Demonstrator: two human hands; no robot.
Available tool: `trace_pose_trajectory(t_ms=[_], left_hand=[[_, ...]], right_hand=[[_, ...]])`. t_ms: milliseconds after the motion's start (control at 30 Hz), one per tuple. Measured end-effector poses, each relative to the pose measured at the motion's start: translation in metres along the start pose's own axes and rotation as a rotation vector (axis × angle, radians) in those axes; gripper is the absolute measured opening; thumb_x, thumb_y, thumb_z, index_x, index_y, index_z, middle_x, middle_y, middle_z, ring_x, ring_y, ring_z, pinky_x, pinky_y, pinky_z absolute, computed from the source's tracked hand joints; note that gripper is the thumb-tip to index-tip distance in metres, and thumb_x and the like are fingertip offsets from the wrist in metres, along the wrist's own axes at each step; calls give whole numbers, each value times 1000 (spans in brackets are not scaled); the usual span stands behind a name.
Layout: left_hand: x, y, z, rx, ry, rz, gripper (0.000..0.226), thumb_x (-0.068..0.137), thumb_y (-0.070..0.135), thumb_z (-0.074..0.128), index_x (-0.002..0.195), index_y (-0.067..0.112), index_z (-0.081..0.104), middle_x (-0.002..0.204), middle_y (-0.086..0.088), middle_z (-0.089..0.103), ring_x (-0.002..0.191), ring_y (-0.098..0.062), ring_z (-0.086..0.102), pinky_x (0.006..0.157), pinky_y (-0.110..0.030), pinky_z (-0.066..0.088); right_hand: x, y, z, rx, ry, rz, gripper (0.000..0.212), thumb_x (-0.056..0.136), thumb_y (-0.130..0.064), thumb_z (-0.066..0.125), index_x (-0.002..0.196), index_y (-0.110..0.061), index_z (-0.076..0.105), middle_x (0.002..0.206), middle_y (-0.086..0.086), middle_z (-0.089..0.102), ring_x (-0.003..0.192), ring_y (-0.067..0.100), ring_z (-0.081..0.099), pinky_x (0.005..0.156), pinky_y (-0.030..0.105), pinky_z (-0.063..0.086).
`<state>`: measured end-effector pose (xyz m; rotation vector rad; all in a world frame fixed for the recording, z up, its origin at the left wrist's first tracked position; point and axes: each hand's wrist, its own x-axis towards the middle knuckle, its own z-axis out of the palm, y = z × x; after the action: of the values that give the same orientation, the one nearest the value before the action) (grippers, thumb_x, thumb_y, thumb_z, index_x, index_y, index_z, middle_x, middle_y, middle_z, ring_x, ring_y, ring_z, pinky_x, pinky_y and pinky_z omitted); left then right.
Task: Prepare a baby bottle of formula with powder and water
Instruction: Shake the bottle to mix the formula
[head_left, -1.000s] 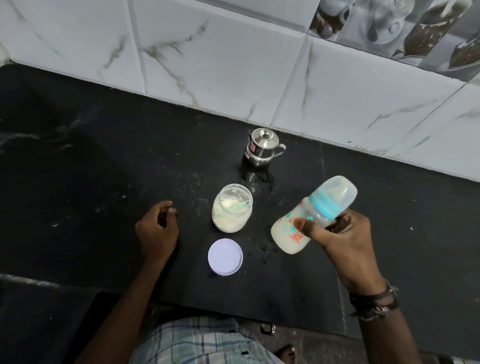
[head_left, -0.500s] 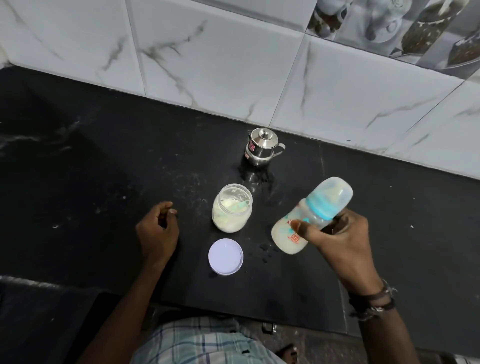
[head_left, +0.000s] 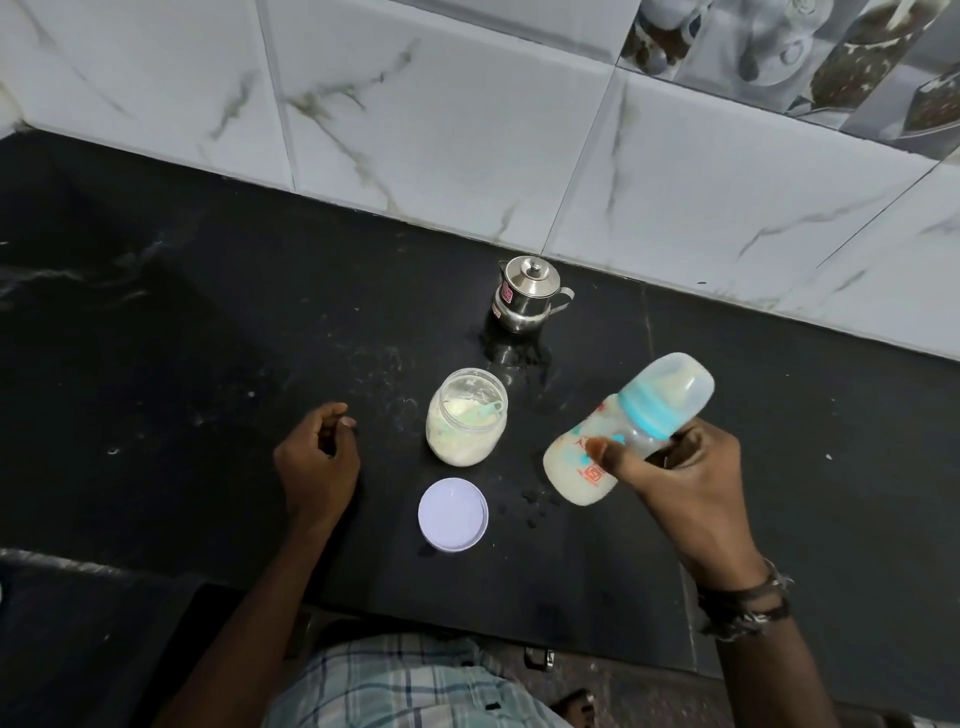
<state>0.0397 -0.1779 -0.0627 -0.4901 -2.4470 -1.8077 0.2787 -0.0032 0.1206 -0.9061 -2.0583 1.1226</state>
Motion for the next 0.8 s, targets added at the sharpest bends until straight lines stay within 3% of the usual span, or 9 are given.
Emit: trace_pose_trajectory(t_ms=[100,233,333,433,500,600,700,800], left_hand=[[1,0,1,-9,-4,-7,18,92,5,64,108,10,70,90,-2,71,81,-10,67,75,-6,49],[1,-2,1,-15,5,-29,18,92,5,64,107,12,70,88,0,71,80,-4,66,73,-2,46],[1,-3,2,-21,-1,-52,18,92,7,64,107,14,70,87,2,71,78,5,65,73,-2,46],[1,-5,2,-26,1,-42,19,91,7,64,107,16,70,86,5,69,80,10,64,73,-2,46],[1,-5,2,-20,2,-36,19,91,7,64,107,16,70,85,6,69,80,11,64,73,-2,46],[1,-6,2,-20,-3,-29,19,91,7,64,107,15,70,85,6,69,81,11,64,73,-2,46],[1,-5,2,-19,2,-30,19,91,6,63,107,15,70,86,6,69,81,11,64,73,-2,46],[1,-4,2,-23,-1,-37,19,91,5,63,107,14,70,85,6,68,80,12,64,72,-2,46]], right_hand=[[1,2,2,-146,13,42,40,58,-29,90,94,-27,72,81,-11,76,74,7,72,67,30,60],[1,8,5,-95,-3,-4,34,62,-17,90,91,-26,74,86,-10,78,78,9,75,70,28,62],[0,6,4,-216,11,47,39,57,-36,87,91,-29,71,78,-13,74,71,5,71,63,29,58],[-1,12,6,-176,-13,33,35,60,-23,90,91,-27,72,82,-10,77,75,7,73,68,33,62],[-1,11,7,-166,24,2,38,61,-23,90,95,-25,72,87,-10,77,79,8,74,71,31,62],[0,10,5,-272,8,50,43,57,-39,85,96,-28,69,82,-11,74,74,8,71,67,36,59],[-1,14,6,-213,-42,-6,39,60,-25,90,94,-28,72,87,-11,77,79,9,74,72,33,63],[-1,14,8,-295,-14,44,39,58,-37,87,90,-27,68,77,-11,73,71,9,70,64,35,59]])
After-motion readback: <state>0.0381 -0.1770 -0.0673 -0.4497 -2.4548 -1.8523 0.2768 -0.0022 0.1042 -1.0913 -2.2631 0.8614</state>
